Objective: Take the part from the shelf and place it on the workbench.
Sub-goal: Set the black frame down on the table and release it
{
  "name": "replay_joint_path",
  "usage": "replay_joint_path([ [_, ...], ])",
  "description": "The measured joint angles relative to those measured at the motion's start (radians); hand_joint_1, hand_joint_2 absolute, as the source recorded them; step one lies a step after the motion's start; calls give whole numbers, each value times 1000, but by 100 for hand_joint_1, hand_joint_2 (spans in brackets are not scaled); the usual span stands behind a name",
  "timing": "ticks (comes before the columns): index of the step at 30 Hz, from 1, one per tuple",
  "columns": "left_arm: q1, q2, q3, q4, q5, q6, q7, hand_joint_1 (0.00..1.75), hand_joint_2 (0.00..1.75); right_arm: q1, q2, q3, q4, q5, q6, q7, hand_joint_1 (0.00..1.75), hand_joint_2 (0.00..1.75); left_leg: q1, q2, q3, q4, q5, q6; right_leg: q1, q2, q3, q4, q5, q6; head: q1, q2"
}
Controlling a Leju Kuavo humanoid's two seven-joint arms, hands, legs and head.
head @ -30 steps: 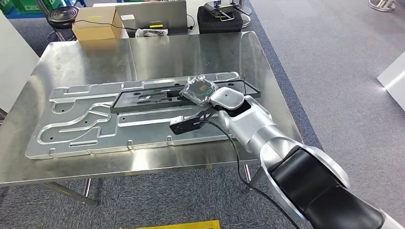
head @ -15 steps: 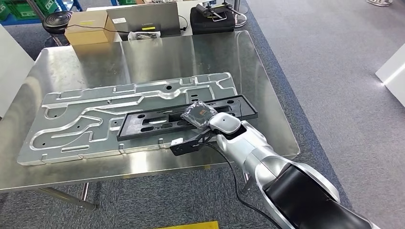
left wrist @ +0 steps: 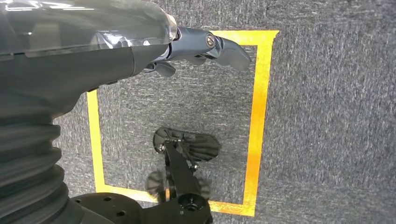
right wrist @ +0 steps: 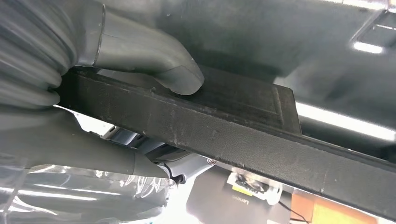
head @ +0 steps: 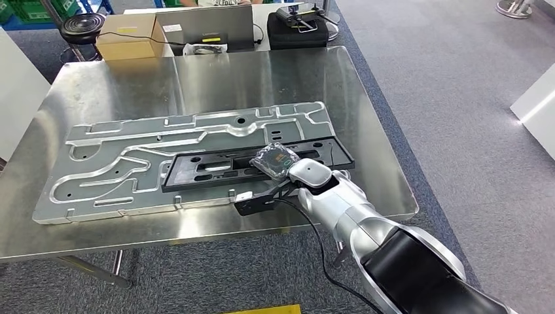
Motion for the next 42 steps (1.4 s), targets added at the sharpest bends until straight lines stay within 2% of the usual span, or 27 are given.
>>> replay_joint_path([
  [1, 0, 0, 0, 0, 0, 0, 0, 0, 175, 0, 1, 0, 0, 0, -1, -1, 44, 44, -2, -1, 0, 2, -2, -4, 1, 0, 27, -56, 18, -4, 0, 0],
  [2, -1, 0, 0, 0, 0, 1, -1, 0, 175, 0, 1, 0, 0, 0, -2, -3, 0, 0, -3, -2, -1, 4, -3, -9, 3, 0, 42, -86, 25, -9, 0, 0],
  [4, -1, 1, 0, 0, 0, 5, -2, 0, 175, 4, 2, 0, 0, 0, -7, -9, 0, 0, -3, -3, -2, 3, -2, -20, 5, 0, 43, -95, 26, -18, 0, 0],
  [6, 0, 2, 0, 0, -1, 11, -2, 0, 87, 6, 4, 0, 0, -2, -15, -13, 0, 0, 0, -3, -8, 18, -15, -33, 2, -2, 46, -103, 32, -29, 0, 0],
  [8, -1, 3, -1, 0, -2, 16, -6, 0, 0, 6, 6, 0, 0, -5, -27, -14, 0, 0, 3, -2, -46, 103, -66, -45, -2, -4, 48, -109, 36, -37, 0, 0],
  [10, 0, 4, -1, 0, -3, 18, -11, 0, 0, 10, 6, -1, 0, -9, -50, -19, 0, 0, 6, -2, -110, 242, -128, -55, -2, -4, 47, -109, 36, -39, 0, 0],
  [11, 0, 4, -1, 0, -2, 18, -14, 0, 0, 12, 6, -2, 0, -12, -67, -23, 0, 0, 8, -2, -133, 288, -139, -58, -2, -4, 47, -108, 35, -38, 0, 0],
  [12, 1, 4, -1, 0, -2, 18, -14, 0, 0, 14, 7, -5, -1, -17, -86, -28, 0, 0, 9, -2, -137, 294, -129, -60, -2, -4, 47, -107, 34, -37, 0, 0],
  [13, 1, 5, -1, 0, -2, 18, -14, 0, 0, 15, 7, -10, -3, -25, -109, -37, 0, 0, 11, -2, -121, 258, -101, -60, -3, -4, 49, -106, 32, -36, 0, 0],
  [15, 0, 5, -2, 0, -5, 18, -12, 0, 0, 12, 7, -26, -13, -52, -162, -68, 0, 0, 14, 0, -51, 114, -32, -59, -2, -3, 52, -102, 27, -29, 0, 0],
  [17, -1, 6, -2, 0, -8, 17, -9, 0, 0, 5, 7, -50, -31, -92, -212, -115, 0, 0, 11, -1, -7, 19, -4, -46, 1, -1, 49, -99, 25, -19, 0, 0],
  [20, -2, 5, -2, 0, -10, 15, -8, 0, 0, 0, 7, -94, -72, -177, -249, -207, 0, 0, 7, -2, -6, 7, -5, -23, 1, -1, 45, -97, 23, -2, 0, 0],
  [21, -2, 5, -2, 0, -9, 15, -8, 0, 0, 0, 6, -112, -92, -216, -249, -244, 0, 0, 8, -2, -5, 5, -3, -16, 0, -1, 41, -86, 14, 3, 0, 0],
  [23, -4, 3, -2, 0, -6, 16, -8, 0, 0, 1, 6, -151, -136, -303, -228, -317, 0, 0, 10, -1, -4, 0, 0, -4, -2, -1, 6, -8, -35, 10, 0, 0],
  [25, -5, 3, -2, 0, 0, 18, -8, 0, 0, 6, 3, -188, -180, -397, -192, -374, 0, 0, 8, -1, -4, 1, -1, 3, -2, -1, -65, 141, -103, 12, 0, 0],
  [26, -5, 3, -2, 0, 3, 19, -8, 0, 0, 10, 0, -203, -202, -442, -175, -389, 0, 0, 7, -1, -4, 1, -2, 4, -2, -1, -96, 201, -121, 12, 0, 0],
  [27, -5, 3, -2, 0, 5, 20, -8, 0, 0, 15, -3, -217, -227, -486, -161, -398, 0, 0, 6, -2, -4, 2, -2, 4, -2, -1, -111, 227, -120, 12, 0, 0],
  [28, -4, 3, -2, 0, 7, 20, -8, 0, 0, 18, -7, -229, -250, -523, -150, -400, 0, 0, 5, -3, -4, 3, -2, 4, -2, -1, -105, 206, -96, 9, 0, 0],
  [30, -4, 2, -2, 0, 9, 21, -8, 0, 0, 17, -15, -243, -296, -568, -141, -400, 0, 0, 2, -5, -1, 4, -5, 2, 0, -2, -40, 64, -18, -2, 0, 0],
  [32, -5, 1, -2, 0, 10, 21, -10, 0, 0, 16, -20, -251, -332, -592, -144, -401, 0, 0, -3, -5, -1, 7, -8, -4, 4, -3, 19, -62, 28, -11, 0, 0],
  [33, -6, 1, -2, 0, 11, 21, -11, 0, 0, 17, -23, -254, -348, -604, -150, -402, 0, 0, -4, -5, -2, 7, -9, -8, 7, -3, 30, -87, 32, -14, 0, 0],
  [35, -6, 0, -1, 0, 15, 21, -13, 0, 0, 24, -36, -260, -385, -645, -162, -403, 0, 0, -5, -4, -2, 7, -10, -18, 8, -4, 31, -94, 33, -20, 0, 0],
  [37, -5, 0, 1, 0, 25, 21, -12, 0, 0, 39, -62, -269, -452, -724, -165, -404, 0, 0, -2, -4, -11, 31, -29, -29, 3, -5, 35, -102, 37, -28, 0, 0],
  [38, -5, -1, 2, 0, 32, 23, -9, 0, 0, 55, -79, -276, -498, -777, -158, -404, 0, 0, 0, -3, -28, 70, -54, -35, 0, -7, 37, -106, 38, -32, 0, 0],
  [40, -4, -2, 9, 1, 48, 30, 0, 0, 0, 109, -126, -307, -622, -893, -132, -404, 0, 0, 3, -3, -86, 199, -120, -43, -1, -12, 39, -107, 38, -35, 0, 0],
  [41, -2, -3, 15, 1, 58, 34, 4, 0, 0, 151, -157, -334, -697, -942, -120, -404, 0, 0, 5, -2, -115, 261, -143, -46, -1, -15, 40, -106, 36, -34, 0, 0],
  [42, 1, -4, 22, 1, 69, 37, 6, 0, 0, 199, -189, -371, -780, -977, -113, -404, 0, 0, 6, -2, -131, 293, -148, -47, -1, -18, 42, -106, 34, -32, 0, 0],
])
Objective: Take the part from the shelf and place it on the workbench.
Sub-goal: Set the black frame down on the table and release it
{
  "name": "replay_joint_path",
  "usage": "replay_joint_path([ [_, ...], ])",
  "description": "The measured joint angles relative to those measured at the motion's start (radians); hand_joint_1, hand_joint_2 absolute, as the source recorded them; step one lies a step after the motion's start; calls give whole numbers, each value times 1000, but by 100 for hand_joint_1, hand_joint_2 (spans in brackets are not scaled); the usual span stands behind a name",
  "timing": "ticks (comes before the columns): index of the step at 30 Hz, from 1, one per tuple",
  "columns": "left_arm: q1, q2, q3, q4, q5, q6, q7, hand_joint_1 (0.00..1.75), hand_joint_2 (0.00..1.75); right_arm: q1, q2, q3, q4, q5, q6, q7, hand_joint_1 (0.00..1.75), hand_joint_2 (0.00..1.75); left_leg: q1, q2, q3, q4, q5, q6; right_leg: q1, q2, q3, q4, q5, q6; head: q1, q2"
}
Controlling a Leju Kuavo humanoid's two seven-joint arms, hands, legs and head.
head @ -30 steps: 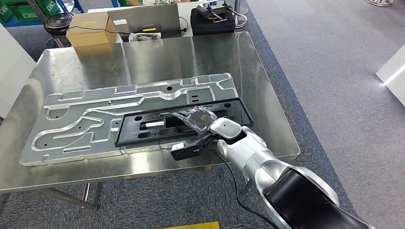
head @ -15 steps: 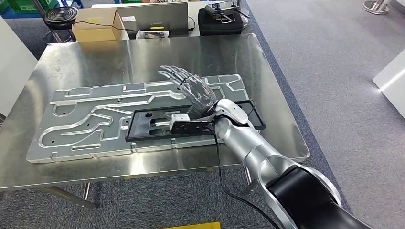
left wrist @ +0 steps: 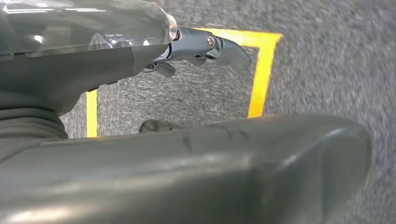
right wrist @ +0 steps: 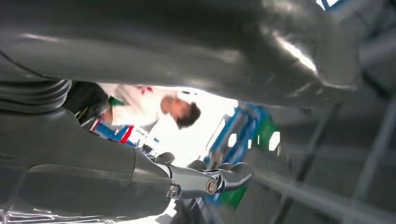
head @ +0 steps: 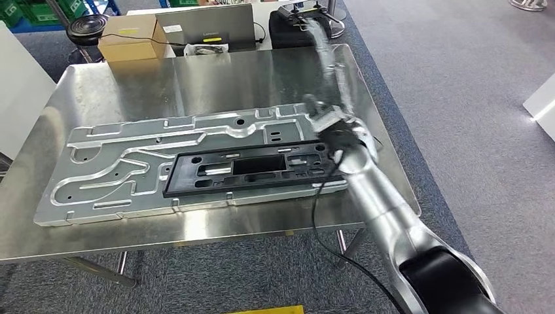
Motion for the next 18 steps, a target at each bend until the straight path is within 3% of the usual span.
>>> replay_joint_path([
  [1, 4, -1, 8, 0, 12, 2, 0, 0, 0, 54, -33, -46, -85, -18, 3, 1, 0, 0, 1, 0, 3, -6, 15, 0, 0, -2, 3, 0, -3, 3, 0, 0],
  [2, 9, -2, 16, 0, 21, 3, -1, 0, 0, 106, -62, -97, -162, -22, 6, 1, 0, 0, 3, 1, 26, -53, 47, 1, -1, -4, 8, 1, -6, 6, 0, 0],
  [4, 17, -5, 29, 0, 34, 2, -6, 0, 0, 191, -107, -201, -295, -13, 22, 1, 0, 0, 4, -1, 96, -195, 110, 6, -1, -4, 15, 3, -14, 15, 0, 0],
  [6, 21, -8, 39, 0, 38, 2, -10, 0, 0, 245, -133, -283, -389, 1, 43, 0, 0, 0, 1, -2, 133, -273, 126, 17, 1, 1, 12, 6, -15, 25, 0, 0],
  [10, 15, -14, 52, 0, 41, 1, -12, 0, 0, 306, -159, -366, -503, 41, 40, 1, 0, 0, -2, 0, 142, -290, 128, 47, -4, 9, 7, 17, -24, 49, 0, 0],
  [11, 13, -16, 53, 0, 43, 0, -14, 0, 0, 321, -168, -383, -525, 57, 18, 2, 0, 0, -1, 1, 144, -295, 132, 54, -6, 9, -5, 48, -45, 54, 0, 0],
  [13, 9, -20, 57, 0, 48, -2, -24, 0, 0, 387, -195, -435, -576, 76, -51, 4, 0, 0, -2, -4, 145, -299, 134, 65, -8, 10, -60, 171, -111, 62, 0, 0],
  [15, 14, -23, 60, 0, 50, -2, -35, 0, 0, 513, -220, -530, -641, 53, -98, 3, 0, 0, -3, -15, 145, -298, 135, 70, -8, 11, -113, 283, -153, 66, 0, 0],
  [16, 19, -24, 60, 0, 49, -2, -38, 0, 0, 596, -225, -596, -684, 30, -100, 2, 0, 0, -4, -21, 146, -297, 135, 70, -8, 11, -115, 287, -146, 66, 0, 0],
  [18, 30, -26, 61, 0, 49, 1, -37, 0, 0, 764, -220, -723, -771, -12, -80, 0, 0, 0, -6, -30, 148, -295, 133, 68, -7, 10, -64, 179, -89, 60, 0, 0],
])
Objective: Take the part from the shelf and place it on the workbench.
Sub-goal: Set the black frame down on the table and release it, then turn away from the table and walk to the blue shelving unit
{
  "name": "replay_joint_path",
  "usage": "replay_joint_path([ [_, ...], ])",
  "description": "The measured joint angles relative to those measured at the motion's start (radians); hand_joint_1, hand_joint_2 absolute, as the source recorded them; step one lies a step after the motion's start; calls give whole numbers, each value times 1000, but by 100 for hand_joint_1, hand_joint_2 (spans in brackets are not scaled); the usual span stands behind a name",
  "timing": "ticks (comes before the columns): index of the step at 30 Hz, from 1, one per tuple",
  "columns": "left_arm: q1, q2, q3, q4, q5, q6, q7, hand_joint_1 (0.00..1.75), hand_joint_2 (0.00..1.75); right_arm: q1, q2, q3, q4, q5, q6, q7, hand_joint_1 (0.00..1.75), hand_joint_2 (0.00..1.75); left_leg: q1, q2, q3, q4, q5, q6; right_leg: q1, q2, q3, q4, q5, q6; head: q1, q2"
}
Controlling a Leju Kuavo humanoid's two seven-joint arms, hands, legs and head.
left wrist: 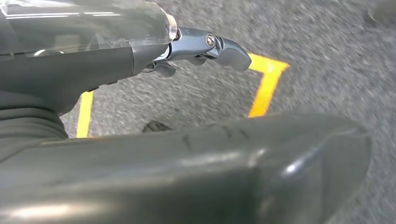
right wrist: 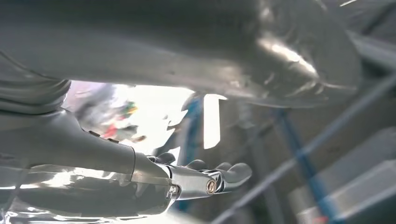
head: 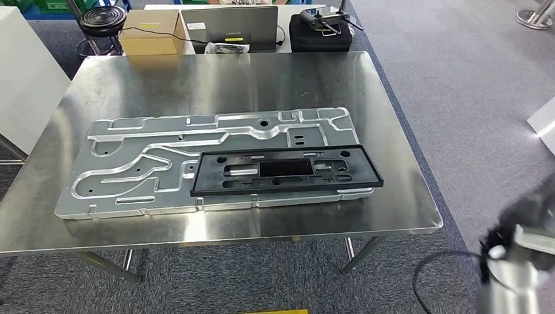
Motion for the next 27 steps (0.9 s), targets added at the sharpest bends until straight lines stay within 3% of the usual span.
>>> replay_joint_path([
  [2, 6, -1, 1, 0, 0, 4, 6, 0, 0, 134, 21, -103, -86, -14, 24, -1, 0, 0, -6, -1, -1, 5, -5, -8, 4, -1, 63, -131, 53, -11, 0, 0],
  [3, 7, -1, 2, 0, 1, 6, 9, 0, 0, 186, 35, -140, -123, -7, 32, -1, 0, 0, -9, 2, -1, 6, -8, -12, 7, -1, 78, -164, 65, -16, 0, 0],
  [7, 5, 3, 6, -1, 1, 7, 10, 0, 0, 301, 93, -193, -200, 66, 31, -1, 0, 0, -11, 15, -3, 15, -22, -33, 4, 8, 75, -176, 81, -39, 0, 0],
  [9, 3, 5, 7, -1, 1, 6, 9, 0, 0, 327, 114, -195, -220, 89, 25, -1, 0, 0, -9, 20, -25, 81, -87, -45, 0, 6, 65, -181, 92, -51, 0, 0],
  [11, 3, 6, 7, -1, 1, 5, 9, 0, 0, 347, 132, -195, -232, 99, 21, -1, 0, 0, -6, 23, -66, 214, -181, -52, 1, 4, 47, -180, 106, -55, 0, 0],
  [12, 3, 6, 7, -1, 1, 5, 9, 0, 0, 355, 139, -196, -236, 101, 20, -1, 0, 0, -5, 24, -76, 265, -210, -55, 2, 4, 36, -179, 114, -55, 0, 0],
  [13, 3, 6, 7, -1, 1, 5, 9, 0, 0, 361, 145, -196, -239, 103, 19, -1, 0, 0, -5, 25, -67, 282, -220, -56, 2, 3, 25, -178, 122, -54, 0, 0],
  [14, 2, 6, 7, -1, 1, 5, 9, 0, 0, 365, 150, -197, -242, 103, 18, -1, 0, 0, -5, 25, -36, 254, -211, -55, 2, 4, 15, -177, 130, -52, 0, 0],
  [16, -1, 7, 7, -1, 1, 5, 8, 0, 0, 373, 158, -199, -249, 104, 18, -1, 0, 0, -6, 26, 76, 95, -165, -47, 2, 4, -1, -175, 147, -48, 0, 0],
  [18, -6, 7, 7, -1, 0, 4, 7, 0, 0, 378, 163, -202, -254, 107, 21, -1, 0, 0, -11, 26, 150, -25, -130, -35, 4, 3, -9, -175, 164, -38, 0, 0],
  [21, -8, 6, 7, -2, -6, 3, 9, 0, 0, 381, 177, -208, -255, 127, 40, -1, 0, 0, -16, 27, 146, -38, -105, -16, 3, 4, -10, -185, 191, -21, 0, 0],
  [22, -8, 6, 7, -2, -9, 3, 11, 0, 0, 382, 184, -210, -254, 136, 49, -1, 0, 0, -15, 30, 139, -40, -92, -10, 1, 5, -13, -185, 188, -16, 0, 0],
  [23, -9, 6, 7, -2, -11, 3, 15, 0, 0, 382, 193, -213, -251, 146, 59, -1, 0, 0, -13, 33, 128, -44, -77, -2, 0, 6, -21, -172, 163, -12, 0, 0],
  [24, -10, 5, 7, -2, -13, 3, 18, 0, 0, 381, 201, -215, -246, 155, 70, -1, 0, 0, -10, 36, 115, -47, -62, 3, -1, 6, -33, -139, 120, -8, 0, 0],
  [26, -10, 5, 7, -2, -14, 4, 25, 0, 0, 376, 218, -219, -228, 176, 93, -1, 0, 0, -10, 41, 85, -46, -39, 8, -3, 5, -62, -19, 8, -2, 0, 0],
  [27, -9, 5, 7, -2, -14, 4, 27, 0, 0, 372, 226, -220, -216, 187, 102, -1, 0, 0, -11, 43, 70, -43, -29, 8, -4, 4, -71, 45, -27, 1, 0, 0],
])
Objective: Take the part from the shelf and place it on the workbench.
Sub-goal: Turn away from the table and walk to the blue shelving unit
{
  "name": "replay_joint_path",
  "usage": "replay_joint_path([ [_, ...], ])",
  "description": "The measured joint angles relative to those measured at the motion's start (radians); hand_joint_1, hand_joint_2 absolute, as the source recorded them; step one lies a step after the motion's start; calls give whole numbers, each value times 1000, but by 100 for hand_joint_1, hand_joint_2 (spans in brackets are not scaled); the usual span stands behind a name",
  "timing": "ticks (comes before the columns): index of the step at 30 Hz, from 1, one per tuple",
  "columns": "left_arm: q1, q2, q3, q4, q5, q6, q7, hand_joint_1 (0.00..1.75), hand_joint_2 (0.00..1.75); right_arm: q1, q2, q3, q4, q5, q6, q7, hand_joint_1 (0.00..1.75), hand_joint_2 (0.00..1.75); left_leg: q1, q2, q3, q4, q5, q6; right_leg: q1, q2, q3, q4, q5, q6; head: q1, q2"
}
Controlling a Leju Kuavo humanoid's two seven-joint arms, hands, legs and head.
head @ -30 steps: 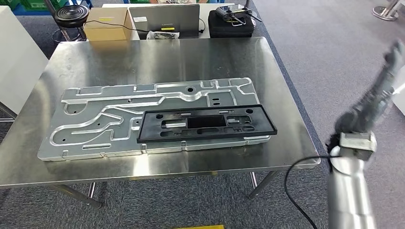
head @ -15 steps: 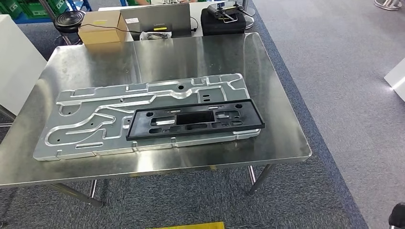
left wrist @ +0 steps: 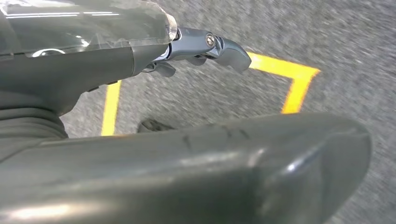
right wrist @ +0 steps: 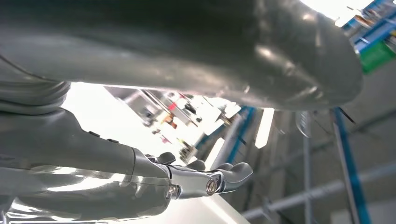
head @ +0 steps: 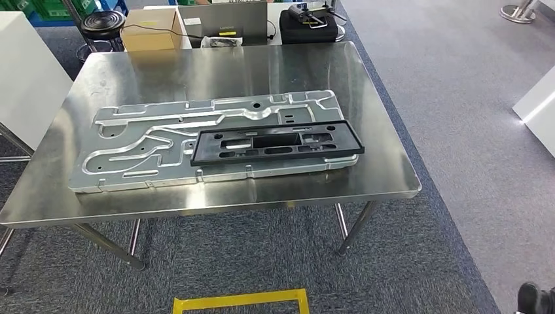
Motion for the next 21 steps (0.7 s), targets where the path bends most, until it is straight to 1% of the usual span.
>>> replay_joint_path([
  [1, 0, 0, 0, 0, 0, 0, 2, 0, 0, -3, 9, -1, 15, 9, 8, 0, 0, 0, 0, 2, -17, 4, 10, -1, -1, 0, 0, 48, -14, 3, 0, 0],
  [2, 0, 0, 0, 0, 0, 0, 3, 0, 0, -7, 17, -2, 30, 16, 15, 0, 0, 0, 0, 2, -35, 11, 19, -4, -2, 0, 21, 58, -2, 4, 0, 0],
  [3, 0, -1, 0, 0, 1, 0, 4, 0, 0, -11, 24, -4, 46, 23, 21, 0, 0, 0, 1, 3, -53, 19, 27, -7, -3, -1, 57, 37, 21, 5, 0, 0],
  [4, 0, -1, 0, 0, 1, 0, 4, 0, 0, -17, 31, -6, 61, 31, 26, 0, 0, 0, 1, 3, -68, 29, 33, -11, -5, -1, 110, -21, 44, 4, 0, 0],
  [5, -1, -2, 0, 0, 2, 0, 4, 0, 0, -26, 37, -8, 74, 39, 32, 0, 0, 0, 1, 3, -82, 39, 38, -16, -6, 0, 169, -97, 48, 3, 0, 0],
  [6, -1, -2, 0, 0, 2, 0, 4, 0, 0, -37, 45, -15, 93, 52, 41, 0, 0, 0, 0, 3, -90, 46, 42, -21, -4, 1, 213, -159, 40, -1, 0, 0],
  [7, -2, -3, 0, 0, 2, 0, 4, 0, 0, -50, 53, -27, 116, 68, 51, 0, 0, 0, -1, 2, -95, 52, 47, -27, -2, 1, 242, -206, 28, -7, 0, 0],
  [8, -2, -4, 0, 0, 1, 0, 4, 0, 0, -63, 61, -41, 142, 86, 62, 1, 0, 0, -1, 2, -99, 55, 53, -33, 2, 2, 253, -229, 18, -14, 0, 0],
  [9, -2, -4, 0, 0, 1, 0, 4, 0, 0, -76, 71, -62, 177, 110, 75, 1, 0, 0, 0, 2, -101, 55, 60, -39, 3, 2, 251, -233, 23, -22, 0, 0],
  [11, 0, -5, 0, 0, 0, 1, 4, 0, 0, -95, 83, -93, 226, 146, 90, 1, 0, 0, 2, 0, -105, 54, 67, -49, 4, -1, 245, -235, 35, -35, 0, 0],
  [12, 1, -5, 0, 0, 0, 1, 4, 0, 0, -101, 87, -102, 242, 156, 94, 1, 0, 0, 2, 0, -107, 54, 68, -51, 3, -2, 243, -237, 39, -39, 0, 0],
  [14, 1, -5, 0, 0, 0, 1, 4, 0, 0, -104, 89, -106, 248, 160, 95, 1, 0, 0, 3, 0, -108, 55, 67, -52, 2, -3, 241, -238, 40, -40, 0, 0],
  [15, 2, -6, 0, 0, -1, 2, 4, 0, 0, -114, 91, -119, 271, 174, 97, 1, 0, 0, 4, -1, -113, 68, 47, -54, 2, -3, 236, -238, 45, -44, 0, 0],
  [16, 1, -7, 0, 0, -5, 1, 4, 0, 0, -140, 93, -164, 369, 225, 82, 2, 0, 0, 6, -1, -132, 145, -11, -57, 3, -5, 215, -237, 62, -48, 0, 0],
  [17, 1, -8, 0, 0, -10, 0, 4, 0, 0, -171, 93, -218, 491, 288, 58, 4, 0, 0, 7, -1, -147, 224, -62, -60, 4, -8, 189, -236, 82, -51, 0, 0],
  [18, 1, -9, -1, 0, -16, -1, 4, 0, 0, -204, 88, -277, 632, 357, 25, 7, 0, 0, 9, -1, -153, 293, -101, -62, 6, -10, 161, -235, 103, -54, 0, 0],
  [19, 0, -10, -1, 0, -21, -3, 4, 0, 0, -232, 78, -335, 785, 425, -20, 14, 0, 0, 9, -1, -140, 333, -112, -61, 7, -12, 135, -232, 122, -53, 0, 0],
  [20, 0, -10, -2, 0, -24, -6, 4, 0, 0, -247, 65, -366, 886, 460, -57, 24, 0, 0, 8, -2, -95, 284, -83, -56, 8, -14, 121, -229, 131, -51, 0, 0],
  [21, -1, -9, -3, 0, -27, -8, 3, 0, 0, -261, 54, -394, 980, 488, -93, 37, 0, 0, 6, -2, -36, 211, -67, -50, 10, -14, 109, -226, 140, -49, 0, 0],
])
